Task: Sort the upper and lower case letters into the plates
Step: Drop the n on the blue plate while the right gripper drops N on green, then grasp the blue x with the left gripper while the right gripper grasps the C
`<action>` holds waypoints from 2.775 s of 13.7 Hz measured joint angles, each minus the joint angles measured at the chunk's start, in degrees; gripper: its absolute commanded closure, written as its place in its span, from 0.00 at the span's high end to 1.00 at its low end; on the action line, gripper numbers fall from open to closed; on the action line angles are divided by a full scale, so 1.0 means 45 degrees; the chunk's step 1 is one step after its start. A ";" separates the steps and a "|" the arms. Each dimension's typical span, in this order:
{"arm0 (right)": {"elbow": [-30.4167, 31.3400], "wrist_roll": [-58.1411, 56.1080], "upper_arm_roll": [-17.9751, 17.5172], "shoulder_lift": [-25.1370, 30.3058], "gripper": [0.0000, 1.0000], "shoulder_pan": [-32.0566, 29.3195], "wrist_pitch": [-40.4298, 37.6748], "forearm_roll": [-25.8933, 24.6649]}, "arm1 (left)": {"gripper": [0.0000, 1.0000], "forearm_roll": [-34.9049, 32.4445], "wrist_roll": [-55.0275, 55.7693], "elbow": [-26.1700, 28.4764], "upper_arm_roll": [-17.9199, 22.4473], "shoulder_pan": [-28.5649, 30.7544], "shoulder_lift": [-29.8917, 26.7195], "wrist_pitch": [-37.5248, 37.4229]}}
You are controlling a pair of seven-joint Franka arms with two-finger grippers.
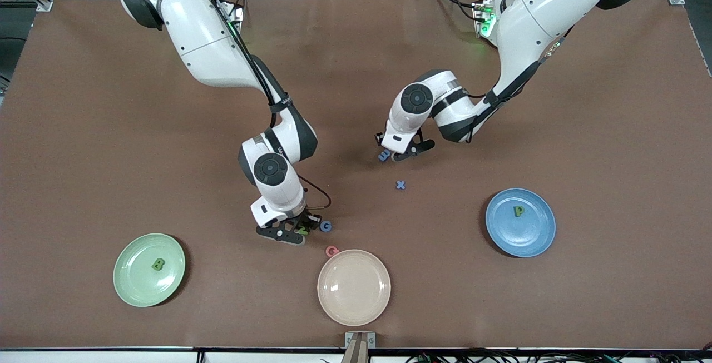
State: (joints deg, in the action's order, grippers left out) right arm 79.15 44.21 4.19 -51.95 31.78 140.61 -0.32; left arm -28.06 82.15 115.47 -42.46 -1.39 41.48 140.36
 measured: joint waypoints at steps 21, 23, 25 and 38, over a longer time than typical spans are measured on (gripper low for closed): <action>-0.1084 -1.1004 0.2715 0.0352 1.00 -0.3859 -0.1810 -0.0530 | 1.00 -0.2942 -0.5394 -0.3172 0.0669 0.6073 0.0169 -0.3335; -0.1104 -1.0554 0.2539 0.0358 1.00 -0.3703 -0.1811 -0.0286 | 1.00 -0.2875 -0.5345 -0.3169 0.0471 0.5891 0.0343 -0.3334; -0.1111 -0.8881 0.2311 0.0362 1.00 -0.3163 -0.1972 0.0463 | 1.00 -0.2462 -0.4902 -0.3113 -0.0208 0.5691 0.0369 -0.3359; -0.1002 -0.3147 0.2222 -0.0273 0.97 0.2148 0.0552 0.2196 | 0.56 -0.1934 -0.4490 -0.4265 0.0760 -0.0298 0.1569 -0.1764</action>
State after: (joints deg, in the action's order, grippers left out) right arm 74.64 30.05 14.19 -53.18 41.45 143.09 9.56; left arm -36.76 61.95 96.28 -39.04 -2.73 48.54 132.42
